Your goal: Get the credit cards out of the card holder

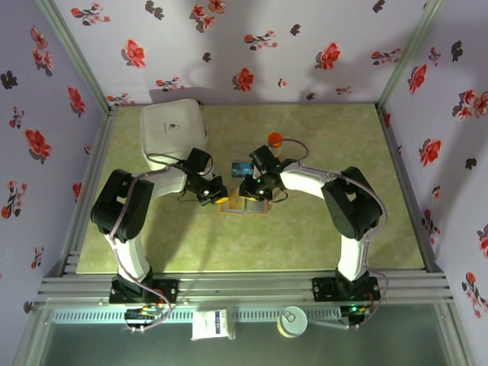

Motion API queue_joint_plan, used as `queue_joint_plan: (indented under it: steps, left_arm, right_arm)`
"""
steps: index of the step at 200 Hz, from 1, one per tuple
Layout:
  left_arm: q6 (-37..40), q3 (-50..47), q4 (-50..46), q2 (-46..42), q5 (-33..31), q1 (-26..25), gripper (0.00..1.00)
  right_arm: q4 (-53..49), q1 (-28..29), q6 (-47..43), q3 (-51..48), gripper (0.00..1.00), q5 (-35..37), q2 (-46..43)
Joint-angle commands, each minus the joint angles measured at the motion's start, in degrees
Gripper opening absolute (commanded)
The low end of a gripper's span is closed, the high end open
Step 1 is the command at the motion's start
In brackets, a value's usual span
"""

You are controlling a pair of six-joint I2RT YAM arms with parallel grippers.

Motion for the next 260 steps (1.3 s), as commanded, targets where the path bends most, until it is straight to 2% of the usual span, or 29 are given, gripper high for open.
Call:
queue_joint_plan:
  steps: [1, 70, 145, 260]
  left_arm:
    - [1.15, -0.34, -1.89, -0.88, -1.02, 0.49, 0.05]
    - [1.11, -0.60, -2.13, -0.87, -1.02, 0.49, 0.04]
    - [1.16, -0.42, -2.10, -0.90, -1.10, 0.44, 0.04]
    - [1.36, 1.79, -3.57, -4.49, -2.12, -0.09, 0.04]
  right_arm:
    - [4.50, 0.34, 1.75, -1.84, 0.27, -3.42, -0.95]
    - [7.06, 0.26, 3.02, -4.18, 0.27, -3.86, 0.97]
    - [-1.27, 0.26, -0.31, -2.82, 0.26, 3.27, -2.27]
    - [0.92, -0.51, 0.85, -4.56, 0.27, 1.97, -5.05]
